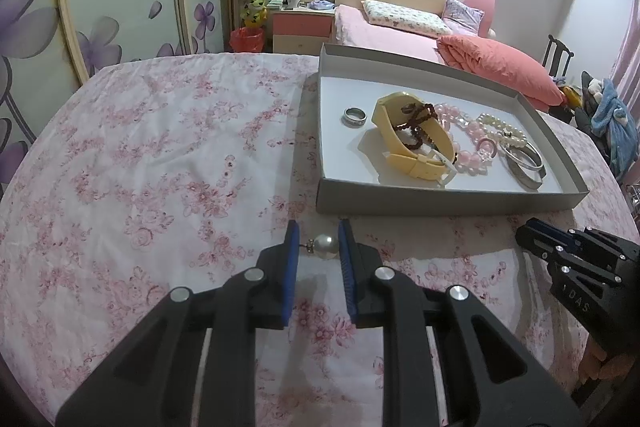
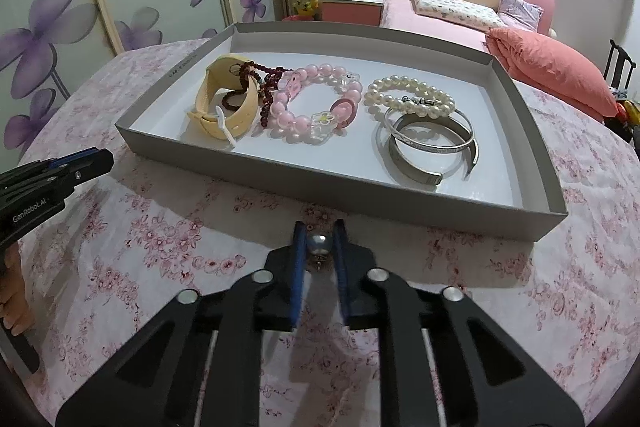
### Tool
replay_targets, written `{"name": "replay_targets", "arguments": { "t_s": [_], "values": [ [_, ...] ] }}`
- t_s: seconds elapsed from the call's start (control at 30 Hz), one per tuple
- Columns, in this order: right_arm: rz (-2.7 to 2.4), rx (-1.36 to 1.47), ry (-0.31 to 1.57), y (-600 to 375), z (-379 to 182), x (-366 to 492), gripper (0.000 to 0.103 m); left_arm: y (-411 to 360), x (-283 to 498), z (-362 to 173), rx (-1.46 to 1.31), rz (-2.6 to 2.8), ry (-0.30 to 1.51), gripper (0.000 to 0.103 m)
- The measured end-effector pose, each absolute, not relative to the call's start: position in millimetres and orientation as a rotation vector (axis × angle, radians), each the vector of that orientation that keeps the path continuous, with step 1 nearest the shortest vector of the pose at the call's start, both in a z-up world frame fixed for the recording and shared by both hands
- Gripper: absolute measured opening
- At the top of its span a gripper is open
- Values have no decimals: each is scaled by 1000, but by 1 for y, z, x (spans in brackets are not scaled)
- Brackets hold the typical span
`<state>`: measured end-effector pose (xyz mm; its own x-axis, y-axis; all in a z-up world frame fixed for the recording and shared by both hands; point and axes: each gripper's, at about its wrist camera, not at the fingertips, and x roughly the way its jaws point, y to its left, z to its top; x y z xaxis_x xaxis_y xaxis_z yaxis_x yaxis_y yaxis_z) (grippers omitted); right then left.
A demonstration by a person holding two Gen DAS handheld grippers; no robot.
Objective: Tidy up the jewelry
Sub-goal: 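Lower both earrings into the gray tray and open both tools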
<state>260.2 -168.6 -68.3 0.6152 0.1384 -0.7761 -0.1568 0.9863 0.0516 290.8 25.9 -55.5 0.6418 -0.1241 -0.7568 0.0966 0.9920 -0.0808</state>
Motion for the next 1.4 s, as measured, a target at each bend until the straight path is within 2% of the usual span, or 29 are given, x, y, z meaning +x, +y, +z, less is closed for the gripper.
{"name": "replay_targets", "arguments": {
  "t_s": [0.17, 0.47, 0.8, 1.4],
  "values": [
    [174, 3, 883, -171, -66, 250, 14, 25, 286, -53, -35, -129, 856, 20],
    [176, 27, 727, -173, -33, 217, 14, 16, 270, -40, -28, -157, 814, 20],
    [149, -8, 499, -170, 11, 188, 14, -3, 242, -7, 21, -156, 652, 20],
    [58, 22, 313, -186, 33, 163, 14, -22, 207, 26, 80, -127, 409, 20]
  ]
}}
